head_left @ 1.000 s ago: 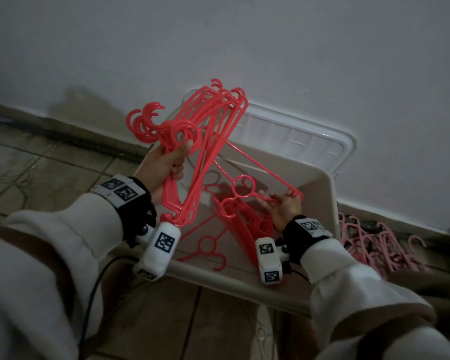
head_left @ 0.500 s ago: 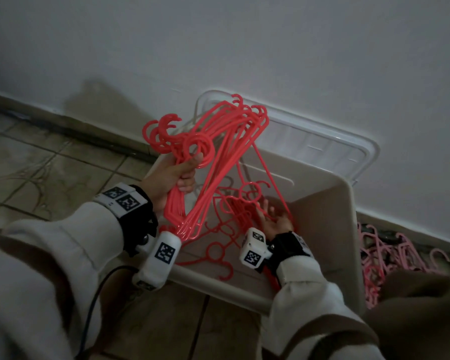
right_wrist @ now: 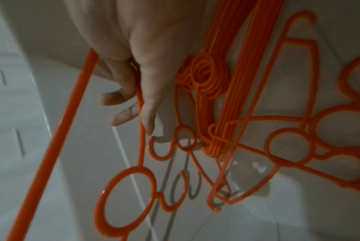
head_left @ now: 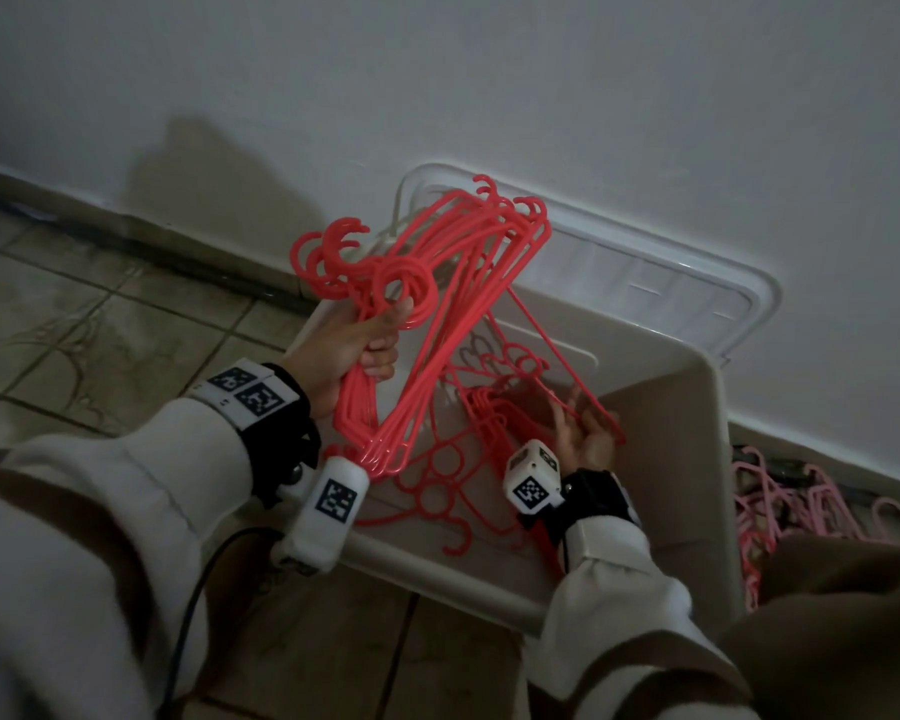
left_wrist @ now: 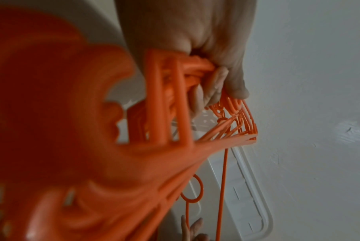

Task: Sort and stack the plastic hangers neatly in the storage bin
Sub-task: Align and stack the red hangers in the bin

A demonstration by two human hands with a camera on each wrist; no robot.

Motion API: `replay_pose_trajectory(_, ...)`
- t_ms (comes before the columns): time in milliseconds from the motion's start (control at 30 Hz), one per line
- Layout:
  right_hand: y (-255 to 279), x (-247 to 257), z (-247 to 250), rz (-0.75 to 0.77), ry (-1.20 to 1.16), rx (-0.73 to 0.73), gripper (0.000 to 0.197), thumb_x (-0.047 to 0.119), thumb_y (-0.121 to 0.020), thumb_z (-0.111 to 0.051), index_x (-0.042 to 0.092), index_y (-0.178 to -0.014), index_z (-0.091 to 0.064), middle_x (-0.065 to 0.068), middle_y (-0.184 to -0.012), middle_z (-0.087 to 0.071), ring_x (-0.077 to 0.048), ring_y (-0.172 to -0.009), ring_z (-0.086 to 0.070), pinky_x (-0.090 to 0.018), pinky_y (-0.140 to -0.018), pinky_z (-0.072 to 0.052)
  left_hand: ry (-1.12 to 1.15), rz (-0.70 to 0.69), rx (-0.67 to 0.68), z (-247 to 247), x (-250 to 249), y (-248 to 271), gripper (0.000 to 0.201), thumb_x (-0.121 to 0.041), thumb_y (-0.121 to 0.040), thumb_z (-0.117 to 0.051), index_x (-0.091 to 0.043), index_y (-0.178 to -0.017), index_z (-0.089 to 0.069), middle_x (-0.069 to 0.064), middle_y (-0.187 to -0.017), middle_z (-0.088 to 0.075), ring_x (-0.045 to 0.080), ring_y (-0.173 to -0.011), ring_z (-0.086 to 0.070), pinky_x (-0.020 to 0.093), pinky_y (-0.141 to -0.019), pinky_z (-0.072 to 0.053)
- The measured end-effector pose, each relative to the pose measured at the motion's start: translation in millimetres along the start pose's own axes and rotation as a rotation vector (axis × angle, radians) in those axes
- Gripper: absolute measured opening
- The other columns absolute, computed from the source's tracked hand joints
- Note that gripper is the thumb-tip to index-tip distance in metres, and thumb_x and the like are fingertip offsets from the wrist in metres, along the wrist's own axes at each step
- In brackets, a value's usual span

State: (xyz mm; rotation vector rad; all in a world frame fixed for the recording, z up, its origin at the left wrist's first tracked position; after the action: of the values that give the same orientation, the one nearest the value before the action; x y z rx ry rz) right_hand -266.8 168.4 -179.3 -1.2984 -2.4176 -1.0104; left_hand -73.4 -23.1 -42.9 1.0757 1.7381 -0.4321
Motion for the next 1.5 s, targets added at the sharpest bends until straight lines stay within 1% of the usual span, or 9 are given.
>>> replay_pose_trajectory(167,-1.5,9.1,10.6,-0.023,0.023,-0.119,0.035,-0.005,-0.063,-0.050,0.004,-0.097,-0.047,-0.009,-0.069,-0.072,-0.021,-0.080,-0.069,-0.047,-0.101,-0.040,-0.029,0.046,0.065,-7.7,1.2,1.9,0.018,-0.027,-0.084,-0.061,-0.020,-0.076,-0.047,-0.011,-0.045,-0.028,-0.001,-0.032,-0.026,0.011,-0.034,-0.027)
replay_pose_trajectory(300,14.5,31.2,-0.8,0.114,0.283,-0.164,0.017,-0.004,-0.095,-0.037,0.012,-0.102,-0.037,-0.011,-0.085,-0.061,-0.017,-0.057,-0.069,-0.034,-0.059,-0.058,-0.129,0.049,0.099,-13.3,-2.1,3.7,0.013,-0.021,-0.082,-0.058,-0.017,-0.076,-0.047,-0.010,-0.045,-0.027,-0.001,-0.032,-0.025,0.012,-0.035,-0.025)
replay_pose_trajectory(800,60.5,102.8,-49.8,0.288,0.573,-0.070,0.033,0.004,-0.101,-0.021,0.019,-0.073,-0.030,-0.004,-0.071,-0.038,-0.008,-0.031,-0.053,-0.021,-0.034,-0.047,-0.227,0.038,0.089,-26.3,-2.0,7.0,0.011,-0.015,-0.091,-0.056,-0.021,-0.082,-0.054,-0.009,-0.050,-0.026,0.001,-0.037,-0.022,0.013,-0.036,-0.022)
replay_pose_trajectory(933,66.7,99.6,-47.3,0.212,0.576,-0.087,0.033,-0.002,-0.098,-0.025,0.019,-0.073,-0.029,-0.004,-0.074,-0.039,-0.018,-0.051,-0.063,-0.033,-0.050,-0.056,-0.061,0.128,0.136,-36.5,1.7,7.9,0.020,-0.022,-0.091,-0.053,-0.021,-0.072,-0.046,-0.009,-0.046,-0.025,0.000,-0.032,-0.022,0.012,-0.034,-0.020)
replay_pose_trajectory(1100,71.1,93.3,-42.5,0.070,0.564,-0.134,0.031,0.000,-0.098,-0.029,0.018,-0.074,-0.034,-0.003,-0.080,-0.041,-0.025,-0.081,-0.049,-0.021,-0.047,-0.054,0.147,0.185,0.100,-32.7,2.0,2.1,0.027,-0.034,-0.092,-0.044,-0.017,-0.071,-0.041,-0.010,-0.039,-0.029,0.001,-0.027,-0.027,0.012,-0.031,-0.026)
replay_pose_trajectory(1200,75.6,93.0,-47.5,0.125,0.451,-0.103,0.035,-0.013,-0.092,-0.021,0.015,-0.074,-0.031,-0.007,-0.076,-0.040,-0.029,-0.078,-0.054,-0.042,-0.052,-0.057,0.228,0.199,0.061,-22.7,2.7,-4.4,0.039,-0.041,-0.070,-0.070,-0.016,-0.066,-0.041,-0.011,-0.035,-0.030,0.003,-0.025,-0.030,0.014,-0.030,-0.030)
replay_pose_trajectory(1333,78.8,95.3,-50.7,0.078,0.470,-0.103,0.031,-0.008,-0.092,-0.031,0.015,-0.072,-0.032,-0.003,-0.075,-0.038,-0.016,-0.066,-0.045,-0.020,-0.038,-0.050,0.374,0.234,0.115,-16.7,3.8,-4.4,0.068,-0.039,-0.024,-0.095,-0.015,-0.062,-0.044,-0.008,-0.032,-0.030,0.003,-0.024,-0.033,0.014,-0.032,-0.035)
replay_pose_trajectory(1433,67.0,96.8,-45.0,0.091,0.435,-0.077,0.027,0.002,-0.097,-0.027,0.016,-0.074,-0.033,-0.001,-0.076,-0.036,-0.013,-0.068,-0.043,-0.017,-0.046,-0.053,0.437,0.263,0.114,-17.0,8.7,-4.1,0.067,-0.036,-0.030,-0.095,-0.013,-0.070,-0.046,-0.009,-0.034,-0.031,0.003,-0.025,-0.034,0.014,-0.033,-0.036)
replay_pose_trajectory(1500,60.5,97.9,-42.1,0.134,0.395,-0.078,0.031,-0.002,-0.096,-0.023,0.018,-0.074,-0.032,-0.002,-0.073,-0.037,-0.015,-0.067,-0.045,-0.025,-0.052,-0.056,0.341,0.228,0.055,-14.9,11.0,-5.7,0.041,-0.035,-0.062,-0.083,-0.013,-0.066,-0.049,-0.009,-0.035,-0.031,0.002,-0.026,-0.033,0.014,-0.033,-0.035)
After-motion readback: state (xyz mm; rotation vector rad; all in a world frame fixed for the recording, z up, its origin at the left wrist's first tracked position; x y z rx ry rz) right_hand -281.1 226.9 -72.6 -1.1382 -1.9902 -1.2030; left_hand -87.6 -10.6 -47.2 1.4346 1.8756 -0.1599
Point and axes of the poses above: each hand's wrist, its own y-axis away from the middle knuckle, its own z-axis out of the back of the hand, x = y × z, the point moved 7 cm from there along -y, towards the middle knuckle
